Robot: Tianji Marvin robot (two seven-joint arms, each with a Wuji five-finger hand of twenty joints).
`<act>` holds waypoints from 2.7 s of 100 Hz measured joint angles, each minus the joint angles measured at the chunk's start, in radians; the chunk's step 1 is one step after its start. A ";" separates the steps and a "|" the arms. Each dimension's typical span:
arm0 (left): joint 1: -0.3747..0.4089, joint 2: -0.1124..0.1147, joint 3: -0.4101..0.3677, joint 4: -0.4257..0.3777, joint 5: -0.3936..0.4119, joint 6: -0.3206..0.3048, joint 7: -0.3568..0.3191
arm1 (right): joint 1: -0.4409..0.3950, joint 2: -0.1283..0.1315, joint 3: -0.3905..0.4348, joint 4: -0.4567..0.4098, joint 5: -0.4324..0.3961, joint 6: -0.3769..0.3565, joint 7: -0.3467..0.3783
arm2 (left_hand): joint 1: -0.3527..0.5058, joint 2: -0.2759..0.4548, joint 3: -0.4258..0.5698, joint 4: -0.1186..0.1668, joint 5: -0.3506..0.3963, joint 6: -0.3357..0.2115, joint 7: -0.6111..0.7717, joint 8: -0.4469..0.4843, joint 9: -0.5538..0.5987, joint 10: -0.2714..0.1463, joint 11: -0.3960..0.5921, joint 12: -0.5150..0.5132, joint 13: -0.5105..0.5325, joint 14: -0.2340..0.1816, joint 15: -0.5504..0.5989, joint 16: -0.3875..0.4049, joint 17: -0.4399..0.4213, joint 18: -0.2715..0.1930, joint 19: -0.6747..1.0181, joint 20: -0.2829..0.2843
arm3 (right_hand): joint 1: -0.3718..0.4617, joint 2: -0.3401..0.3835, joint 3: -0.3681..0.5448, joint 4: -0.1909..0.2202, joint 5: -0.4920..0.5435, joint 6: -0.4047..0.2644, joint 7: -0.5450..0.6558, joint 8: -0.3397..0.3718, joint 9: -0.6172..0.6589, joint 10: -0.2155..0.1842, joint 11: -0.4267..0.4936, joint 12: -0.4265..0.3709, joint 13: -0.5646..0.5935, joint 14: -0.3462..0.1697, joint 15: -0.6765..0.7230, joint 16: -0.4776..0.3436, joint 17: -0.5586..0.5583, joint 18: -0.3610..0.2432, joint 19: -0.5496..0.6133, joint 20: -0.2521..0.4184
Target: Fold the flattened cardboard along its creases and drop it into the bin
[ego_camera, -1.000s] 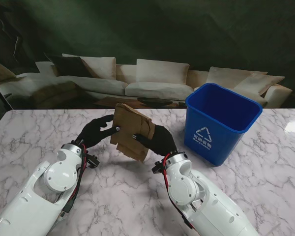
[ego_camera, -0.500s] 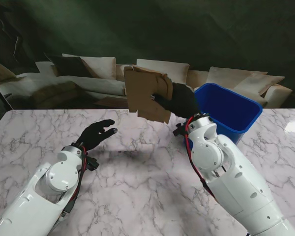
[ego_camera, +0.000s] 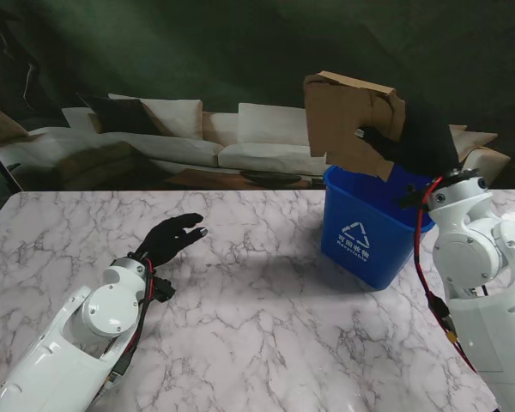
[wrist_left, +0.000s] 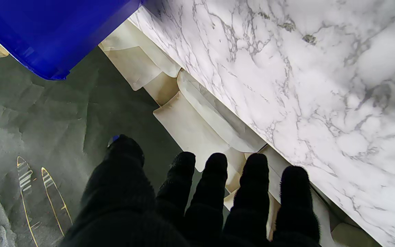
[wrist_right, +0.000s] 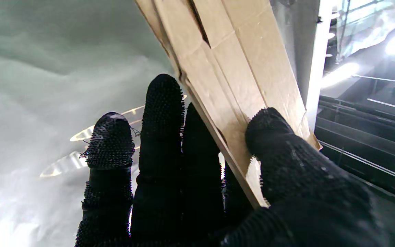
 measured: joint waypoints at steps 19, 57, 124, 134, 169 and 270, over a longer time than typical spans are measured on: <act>0.002 0.001 0.008 -0.009 0.000 0.015 -0.014 | -0.048 0.019 0.096 -0.003 -0.017 -0.028 0.027 | 0.000 0.000 0.000 0.000 0.000 0.000 0.000 0.000 0.000 0.000 0.000 0.000 0.000 0.000 0.000 0.000 -0.001 0.000 0.000 0.000 | 0.000 0.000 0.000 0.000 0.000 0.000 0.000 0.000 0.000 0.000 0.000 0.000 0.000 0.000 -0.015 0.000 0.000 0.000 -0.015 0.000; 0.000 0.002 0.020 -0.011 -0.001 0.026 -0.028 | -0.034 0.042 0.096 0.116 -0.077 0.055 0.038 | 0.000 0.001 0.000 0.000 0.000 0.000 0.000 0.000 0.000 0.000 0.000 0.001 0.000 0.000 0.000 0.001 -0.010 0.000 0.000 0.000 | -0.001 0.000 0.000 -0.002 0.000 -0.023 -0.011 0.000 -0.009 0.000 -0.073 -0.033 -0.007 0.000 -0.110 -0.011 -0.050 0.000 -0.059 0.000; -0.001 0.004 0.020 -0.012 -0.011 0.039 -0.042 | 0.014 0.073 0.054 0.190 -0.167 0.137 0.204 | 0.000 0.012 0.001 0.000 0.000 0.000 -0.003 -0.008 0.000 0.000 0.000 0.001 0.000 0.001 0.000 0.001 -0.020 0.000 -0.002 0.000 | -0.304 0.057 -0.131 0.106 -0.261 0.000 -0.547 -0.111 -0.646 0.022 -0.500 -0.341 -0.625 0.014 -0.489 -0.288 -0.506 0.000 -0.347 -0.158; -0.001 0.004 0.020 -0.012 -0.011 0.038 -0.044 | 0.020 0.073 0.054 0.192 -0.142 0.135 0.215 | 0.000 0.012 0.001 0.000 0.000 0.000 -0.004 -0.008 0.000 0.000 0.000 0.001 0.000 0.001 0.000 0.001 -0.020 0.000 -0.003 0.000 | -0.347 0.087 -0.185 0.112 -0.319 0.000 -0.579 -0.118 -0.701 0.011 -0.540 -0.357 -0.686 0.011 -0.518 -0.319 -0.550 -0.002 -0.383 -0.187; -0.001 0.004 0.019 -0.012 -0.010 0.037 -0.043 | 0.035 0.070 0.055 0.160 -0.094 0.014 0.173 | 0.000 0.024 0.001 0.000 0.000 0.001 -0.004 -0.008 -0.001 0.001 -0.013 0.001 0.000 0.001 0.000 0.001 -0.020 0.000 -0.004 0.011 | -0.349 0.117 -0.272 0.119 -0.339 0.001 -0.577 -0.127 -0.712 -0.013 -0.540 -0.356 -0.710 0.008 -0.527 -0.327 -0.568 -0.010 -0.396 -0.208; 0.009 -0.012 0.076 -0.014 -0.037 -0.020 0.056 | 0.102 0.009 -0.611 0.212 0.258 0.211 0.162 | 0.000 0.064 0.001 0.000 0.001 0.008 -0.004 -0.008 -0.059 0.005 -0.038 0.000 -0.015 0.001 -0.001 0.001 -0.024 0.000 -0.016 0.023 | -0.236 0.288 -0.496 0.166 -0.341 0.050 -0.632 -0.111 -0.726 0.048 -0.536 -0.355 -0.693 0.034 -0.526 -0.325 -0.576 0.037 -0.389 -0.208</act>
